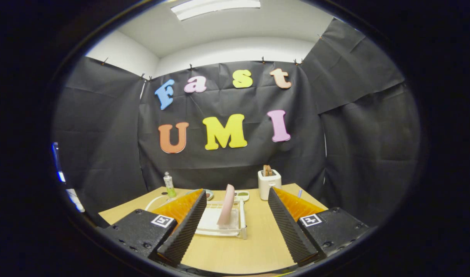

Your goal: Take the plate from the dish rack, then take the spoon from the basket and place it into the plate.

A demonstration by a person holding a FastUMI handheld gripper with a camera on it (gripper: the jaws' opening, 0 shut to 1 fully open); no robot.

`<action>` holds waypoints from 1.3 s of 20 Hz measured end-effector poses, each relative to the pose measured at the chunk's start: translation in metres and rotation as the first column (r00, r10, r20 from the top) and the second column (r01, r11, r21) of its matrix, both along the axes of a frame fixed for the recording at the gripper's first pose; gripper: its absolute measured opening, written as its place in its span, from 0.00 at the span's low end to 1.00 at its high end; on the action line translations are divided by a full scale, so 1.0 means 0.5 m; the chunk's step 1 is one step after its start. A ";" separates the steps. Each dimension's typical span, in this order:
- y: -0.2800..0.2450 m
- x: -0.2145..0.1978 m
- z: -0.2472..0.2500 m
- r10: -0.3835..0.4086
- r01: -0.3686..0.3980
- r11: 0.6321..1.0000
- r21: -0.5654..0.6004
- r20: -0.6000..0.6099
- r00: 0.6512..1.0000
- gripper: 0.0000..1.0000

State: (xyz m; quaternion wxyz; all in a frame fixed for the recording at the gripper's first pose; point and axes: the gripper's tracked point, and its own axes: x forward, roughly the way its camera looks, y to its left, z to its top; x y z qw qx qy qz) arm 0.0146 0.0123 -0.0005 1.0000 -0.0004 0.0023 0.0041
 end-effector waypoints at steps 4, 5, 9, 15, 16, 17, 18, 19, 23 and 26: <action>0.023 0.039 0.019 -0.006 0.004 0.998 -0.065 -0.023 1.000 1.00; 0.030 0.050 0.021 -0.001 -0.002 0.998 -0.065 -0.044 0.999 1.00; 0.040 0.119 0.023 -0.016 0.006 0.998 -0.058 -0.170 0.985 1.00; 0.046 0.277 -0.010 -0.081 0.051 0.995 -0.081 -0.433 0.898 1.00; 0.044 0.310 -0.014 -0.097 0.059 0.994 -0.097 -0.462 0.882 1.00; 0.039 0.341 -0.018 -0.123 0.072 0.990 -0.122 -0.485 0.866 1.00; 0.037 0.373 -0.025 -0.148 0.080 0.985 -0.152 -0.511 0.847 1.00; 0.041 0.398 -0.041 -0.158 0.069 0.982 -0.178 -0.551 0.819 1.00; 0.069 0.445 -0.095 -0.189 0.000 0.967 -0.256 -0.714 0.674 1.00; 0.080 0.466 -0.113 -0.261 -0.020 0.941 -0.338 -0.762 0.593 0.94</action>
